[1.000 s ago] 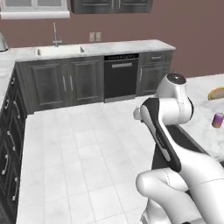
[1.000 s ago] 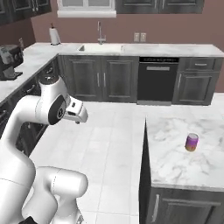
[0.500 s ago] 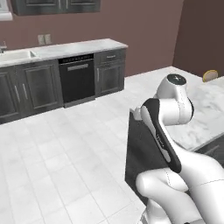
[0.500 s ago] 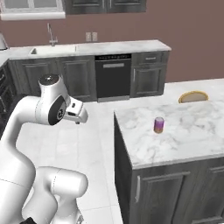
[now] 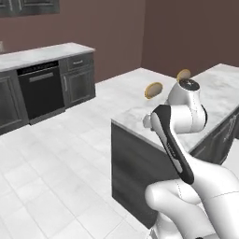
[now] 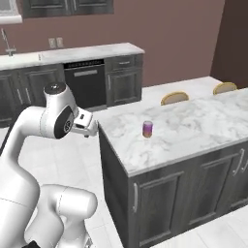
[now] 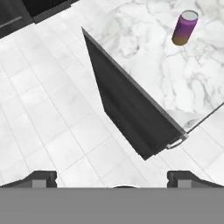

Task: Four empty soda cans are scattered around the kitchen. Gather all the cans and cluster them next to the stove for recycling.

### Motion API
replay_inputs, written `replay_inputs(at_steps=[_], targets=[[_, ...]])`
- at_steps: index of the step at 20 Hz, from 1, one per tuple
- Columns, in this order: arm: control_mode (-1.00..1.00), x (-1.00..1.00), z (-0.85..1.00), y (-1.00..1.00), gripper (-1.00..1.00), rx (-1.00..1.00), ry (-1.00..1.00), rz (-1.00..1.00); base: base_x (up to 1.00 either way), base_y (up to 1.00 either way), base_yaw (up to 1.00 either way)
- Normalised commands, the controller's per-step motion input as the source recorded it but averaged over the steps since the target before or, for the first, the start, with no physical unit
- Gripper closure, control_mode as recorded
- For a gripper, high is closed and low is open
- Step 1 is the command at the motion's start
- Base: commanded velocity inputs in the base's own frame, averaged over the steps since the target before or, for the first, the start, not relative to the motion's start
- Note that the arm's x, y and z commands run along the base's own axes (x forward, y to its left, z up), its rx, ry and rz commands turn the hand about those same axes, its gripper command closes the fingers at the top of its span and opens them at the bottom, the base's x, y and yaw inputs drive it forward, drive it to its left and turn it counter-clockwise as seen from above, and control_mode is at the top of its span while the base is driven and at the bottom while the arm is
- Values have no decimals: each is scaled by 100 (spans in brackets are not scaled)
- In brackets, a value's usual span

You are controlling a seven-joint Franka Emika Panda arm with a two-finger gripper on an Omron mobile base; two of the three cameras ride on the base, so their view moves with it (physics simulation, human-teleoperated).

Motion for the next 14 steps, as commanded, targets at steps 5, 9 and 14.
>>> replay_inputs(at_steps=[5, 9, 14], targets=[[100, 0, 0, 0, -100, 0, 0, 0, 27, 28, -41], [100, 0, 0, 0, -100, 0, 0, 0, 26, 28, -41], [100, 0, 0, 0, -100, 0, 0, 0, 13, 30, -40]])
